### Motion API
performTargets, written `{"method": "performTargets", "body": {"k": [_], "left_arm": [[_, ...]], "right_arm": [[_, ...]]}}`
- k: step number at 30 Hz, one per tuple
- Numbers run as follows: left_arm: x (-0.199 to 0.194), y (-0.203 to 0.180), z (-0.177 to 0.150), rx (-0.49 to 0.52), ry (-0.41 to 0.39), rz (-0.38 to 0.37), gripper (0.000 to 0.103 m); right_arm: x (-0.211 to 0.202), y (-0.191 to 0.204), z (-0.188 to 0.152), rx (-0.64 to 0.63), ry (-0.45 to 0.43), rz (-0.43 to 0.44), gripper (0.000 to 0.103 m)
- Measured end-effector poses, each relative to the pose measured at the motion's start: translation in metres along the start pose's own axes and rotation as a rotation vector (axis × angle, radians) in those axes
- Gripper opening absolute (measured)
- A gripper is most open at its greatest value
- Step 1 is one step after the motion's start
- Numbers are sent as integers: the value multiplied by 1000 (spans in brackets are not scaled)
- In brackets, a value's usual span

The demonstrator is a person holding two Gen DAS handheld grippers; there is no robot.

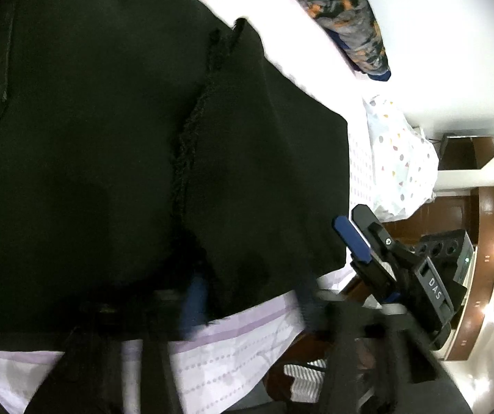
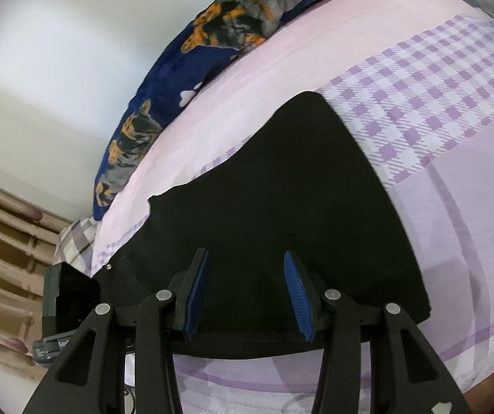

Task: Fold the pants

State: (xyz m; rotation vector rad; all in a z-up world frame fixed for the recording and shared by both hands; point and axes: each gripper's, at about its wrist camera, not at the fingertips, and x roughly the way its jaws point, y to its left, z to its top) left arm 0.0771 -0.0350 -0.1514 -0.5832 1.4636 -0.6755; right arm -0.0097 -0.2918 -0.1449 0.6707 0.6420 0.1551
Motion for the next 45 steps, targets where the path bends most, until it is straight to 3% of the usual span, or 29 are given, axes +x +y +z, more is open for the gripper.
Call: {"method": "performTargets", "body": {"k": [1, 4, 10, 20, 26, 30, 31, 35, 40, 42, 45], "left_arm": [[3, 5, 0, -26, 6, 23, 13], [1, 8, -2, -36, -22, 12, 9], [-17, -9, -12, 55, -89, 68, 8], [-3, 3, -10, 11, -32, 138, 10], [-5, 1, -7, -1, -24, 146, 19], [-17, -3, -5, 44, -55, 182, 41], [-23, -4, -5, 69, -81, 197, 42], [-48, -5, -6, 149, -213, 317, 45], [-74, 2, -11, 237, -407, 594, 46], [-81, 8, -12, 250, -446, 676, 47], [-88, 20, -16, 249, -473, 735, 49]], "right_arm": [[0, -1, 0, 5, 0, -8, 43], [1, -5, 1, 21, -3, -26, 43], [4, -9, 0, 44, 8, -35, 43], [18, -2, -5, -18, 52, -101, 41], [18, -2, -5, -31, 56, -111, 41], [18, 0, -5, -41, 51, -125, 41], [19, 3, -5, -54, 50, -133, 42], [29, 20, 0, -136, 54, -166, 43], [54, 51, 8, -258, 69, -186, 42], [68, 67, 10, -327, 74, -203, 42], [91, 88, 10, -392, 102, -209, 41]]}}
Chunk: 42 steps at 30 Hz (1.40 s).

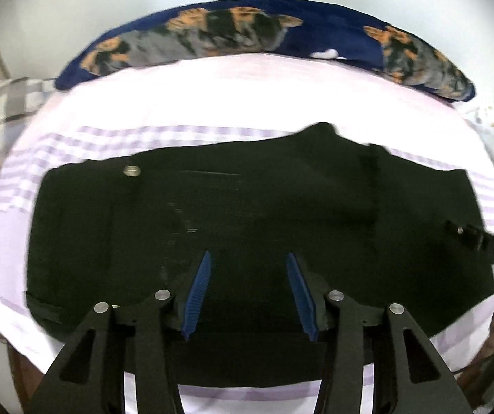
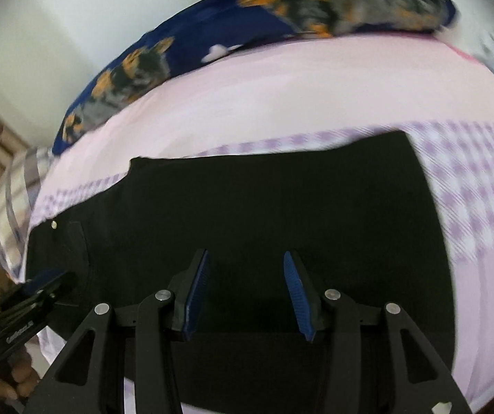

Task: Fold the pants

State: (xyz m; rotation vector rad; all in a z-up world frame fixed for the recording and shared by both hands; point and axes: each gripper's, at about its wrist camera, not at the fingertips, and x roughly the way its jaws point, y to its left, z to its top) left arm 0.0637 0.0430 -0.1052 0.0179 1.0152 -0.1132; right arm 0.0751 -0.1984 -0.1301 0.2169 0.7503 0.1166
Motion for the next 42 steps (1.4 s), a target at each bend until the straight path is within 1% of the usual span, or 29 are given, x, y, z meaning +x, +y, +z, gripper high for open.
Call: {"method": "performTargets", "body": {"k": [5, 7, 10, 15, 20, 22, 24, 26, 28, 30, 31, 32, 34, 38, 42], "left_arm": [[-3, 24, -5, -31, -15, 39, 51], [-9, 31, -10, -27, -40, 74, 51], [-15, 39, -15, -19, -64, 109, 54], [-26, 59, -26, -42, -74, 119, 58], [-43, 95, -40, -125, -76, 110, 59], [-50, 114, -46, -182, -78, 82, 59], [-54, 140, -53, -278, -71, 14, 60], [-53, 161, -62, -372, -62, -52, 60], [-47, 180, -72, -471, -35, -124, 60], [-42, 192, -81, -551, -13, -194, 60], [-38, 198, -86, -598, 0, -242, 60], [-35, 200, -88, -623, 5, -270, 60], [-30, 204, -91, -663, 7, -316, 60], [-22, 210, -95, -713, 4, -374, 60], [-14, 221, -96, -781, -16, -430, 60]], "right_arm": [[27, 32, 14, -87, 23, -43, 42], [31, 38, 20, -79, 19, -57, 44], [35, 44, 28, -57, 22, -18, 44], [44, 62, 37, -74, 25, -25, 43], [54, 84, 38, -109, 35, -11, 44], [57, 93, 37, -125, 40, 0, 44], [59, 102, 35, -139, 46, 17, 44], [63, 111, 34, -137, 67, 55, 43], [64, 115, 30, -120, 75, 60, 46], [62, 120, 26, -108, 76, 79, 56], [59, 122, 23, -106, 76, 92, 58], [57, 124, 22, -106, 74, 99, 60], [49, 129, 18, -116, 63, 116, 61], [30, 133, 11, -132, 38, 132, 64], [17, 129, 5, -112, 31, 147, 64]]}}
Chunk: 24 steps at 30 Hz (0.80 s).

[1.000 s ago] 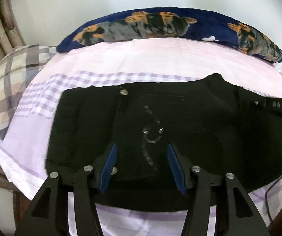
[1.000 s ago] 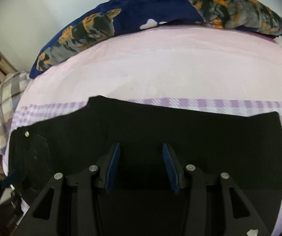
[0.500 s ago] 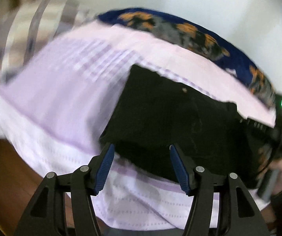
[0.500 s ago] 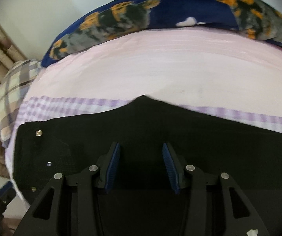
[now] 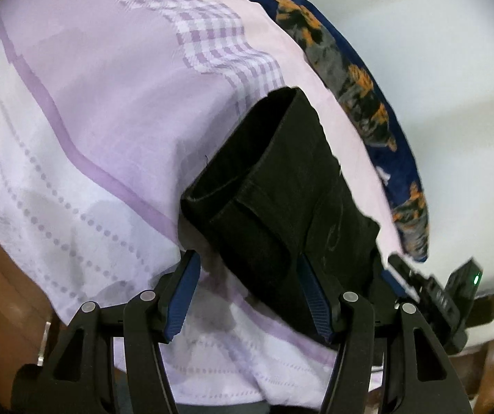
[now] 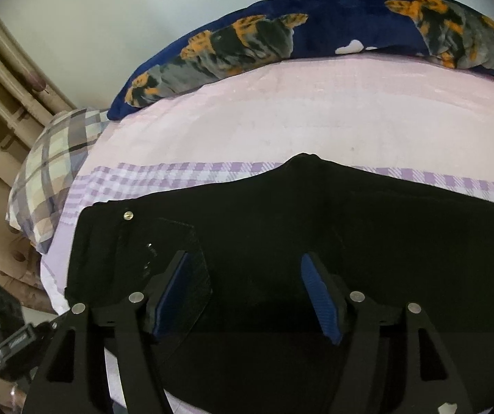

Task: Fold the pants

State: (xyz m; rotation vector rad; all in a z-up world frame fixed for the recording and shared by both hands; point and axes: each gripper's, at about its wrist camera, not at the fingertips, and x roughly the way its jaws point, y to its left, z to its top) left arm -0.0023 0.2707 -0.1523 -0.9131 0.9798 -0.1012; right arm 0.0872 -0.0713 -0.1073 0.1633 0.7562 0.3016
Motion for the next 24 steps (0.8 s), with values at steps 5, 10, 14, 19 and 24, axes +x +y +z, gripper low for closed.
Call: {"method": "performTargets", "body": {"k": [5, 10, 14, 19, 24], "left_arm": [[3, 10, 9, -23, -12, -40, 60], [7, 15, 18, -21, -38, -74, 60], [10, 18, 22, -24, -71, -106, 61], [13, 7, 19, 22, -122, -54, 60], [18, -8, 14, 129, -152, 83, 38]], "right_arm": [[-6, -6, -7, 48, 1, 11, 65], [-6, -8, -11, 82, 3, 16, 65], [-5, -7, -12, 94, 5, 26, 65], [-6, -3, -14, 90, 1, 31, 65], [-9, -5, -18, 97, -2, 35, 65]]}}
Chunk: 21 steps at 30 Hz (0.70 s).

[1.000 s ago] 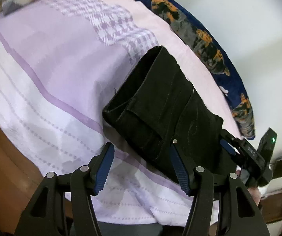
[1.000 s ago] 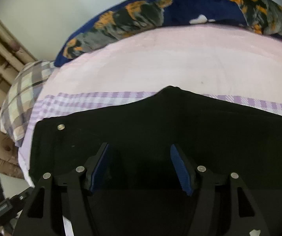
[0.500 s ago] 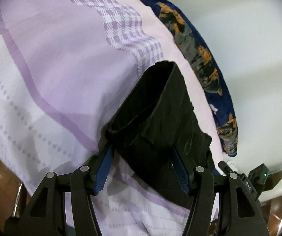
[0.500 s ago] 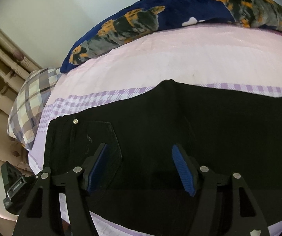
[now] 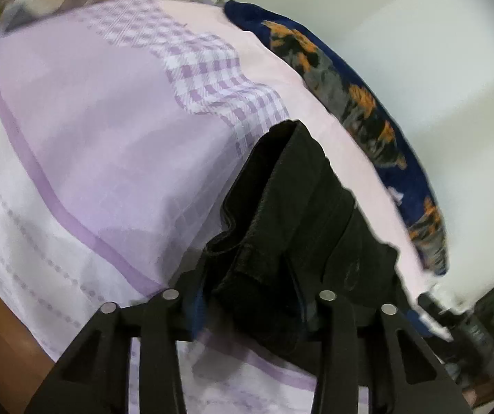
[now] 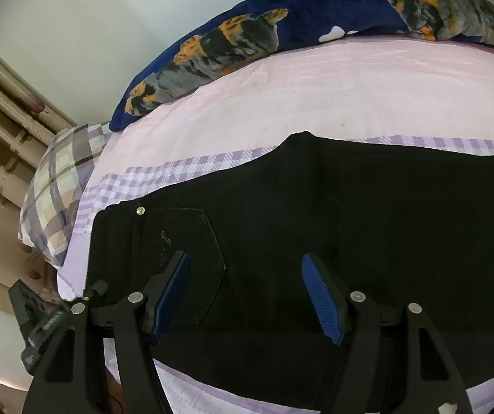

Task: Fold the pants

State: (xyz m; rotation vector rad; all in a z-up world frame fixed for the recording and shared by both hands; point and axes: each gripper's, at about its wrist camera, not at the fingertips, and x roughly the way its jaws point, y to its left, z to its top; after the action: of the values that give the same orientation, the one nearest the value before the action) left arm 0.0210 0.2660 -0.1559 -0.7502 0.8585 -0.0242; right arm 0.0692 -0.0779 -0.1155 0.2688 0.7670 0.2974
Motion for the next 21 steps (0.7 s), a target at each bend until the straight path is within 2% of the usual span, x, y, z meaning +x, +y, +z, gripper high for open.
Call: {"method": "performTargets", "body": {"k": [5, 14, 21], "left_arm": [[0, -15, 2, 72, -3, 58, 31], [-13, -51, 1, 225, -50, 140, 27], [-26, -89, 4, 305, -75, 117, 24]], "right_arm": [[-5, -6, -4, 20, -7, 6, 65], [-23, -19, -3, 38, -45, 6, 65], [-39, -43, -8, 95, -74, -1, 65]]}}
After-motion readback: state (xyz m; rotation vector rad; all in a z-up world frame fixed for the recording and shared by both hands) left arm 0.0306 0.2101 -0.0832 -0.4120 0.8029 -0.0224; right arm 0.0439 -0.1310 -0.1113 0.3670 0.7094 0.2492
